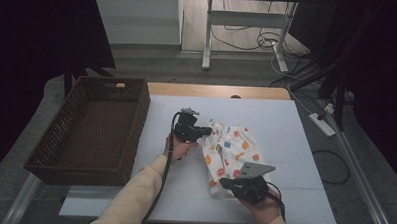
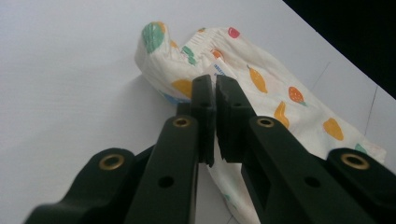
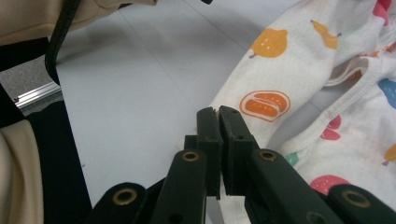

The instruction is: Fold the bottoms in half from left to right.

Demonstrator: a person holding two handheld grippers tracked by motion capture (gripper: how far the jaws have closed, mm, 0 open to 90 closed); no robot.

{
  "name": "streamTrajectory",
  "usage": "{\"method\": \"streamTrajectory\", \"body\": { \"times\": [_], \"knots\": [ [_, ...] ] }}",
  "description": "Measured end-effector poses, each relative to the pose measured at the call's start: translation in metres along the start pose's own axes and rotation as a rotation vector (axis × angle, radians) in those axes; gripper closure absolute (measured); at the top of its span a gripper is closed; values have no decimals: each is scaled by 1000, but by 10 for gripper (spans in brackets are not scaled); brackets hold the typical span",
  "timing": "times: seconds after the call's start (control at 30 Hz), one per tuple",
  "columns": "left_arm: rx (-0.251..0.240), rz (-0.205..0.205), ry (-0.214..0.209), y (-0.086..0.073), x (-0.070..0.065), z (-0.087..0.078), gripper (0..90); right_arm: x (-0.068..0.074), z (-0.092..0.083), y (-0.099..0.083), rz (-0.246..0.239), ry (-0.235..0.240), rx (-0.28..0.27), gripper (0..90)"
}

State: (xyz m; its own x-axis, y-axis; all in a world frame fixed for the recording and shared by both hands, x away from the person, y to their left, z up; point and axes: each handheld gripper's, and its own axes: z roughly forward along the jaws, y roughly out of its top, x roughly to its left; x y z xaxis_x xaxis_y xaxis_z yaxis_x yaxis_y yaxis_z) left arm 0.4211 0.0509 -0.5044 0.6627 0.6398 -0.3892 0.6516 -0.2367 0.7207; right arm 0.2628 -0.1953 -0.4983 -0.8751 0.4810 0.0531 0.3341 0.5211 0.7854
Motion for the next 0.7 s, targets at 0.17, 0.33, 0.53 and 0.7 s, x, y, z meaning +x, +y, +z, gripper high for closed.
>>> {"method": "streamTrajectory", "body": {
  "times": [0.17, 0.33, 0.53, 0.7],
  "knots": [
    [0, -2, -1, 0, 0, 1, 859, -1, -1, -2, 0, -4, 1, 869],
    [-2, 0, -2, 1, -1, 1, 859, -2, -5, -3, 6, -13, -7, 870],
    [0, -1, -4, 2, -2, 4, 859, -6, -6, -7, 15, -20, 5, 870],
    [-2, 0, -6, 3, -4, 6, 859, -6, -10, -8, 19, -28, -3, 870]
  ]
}}
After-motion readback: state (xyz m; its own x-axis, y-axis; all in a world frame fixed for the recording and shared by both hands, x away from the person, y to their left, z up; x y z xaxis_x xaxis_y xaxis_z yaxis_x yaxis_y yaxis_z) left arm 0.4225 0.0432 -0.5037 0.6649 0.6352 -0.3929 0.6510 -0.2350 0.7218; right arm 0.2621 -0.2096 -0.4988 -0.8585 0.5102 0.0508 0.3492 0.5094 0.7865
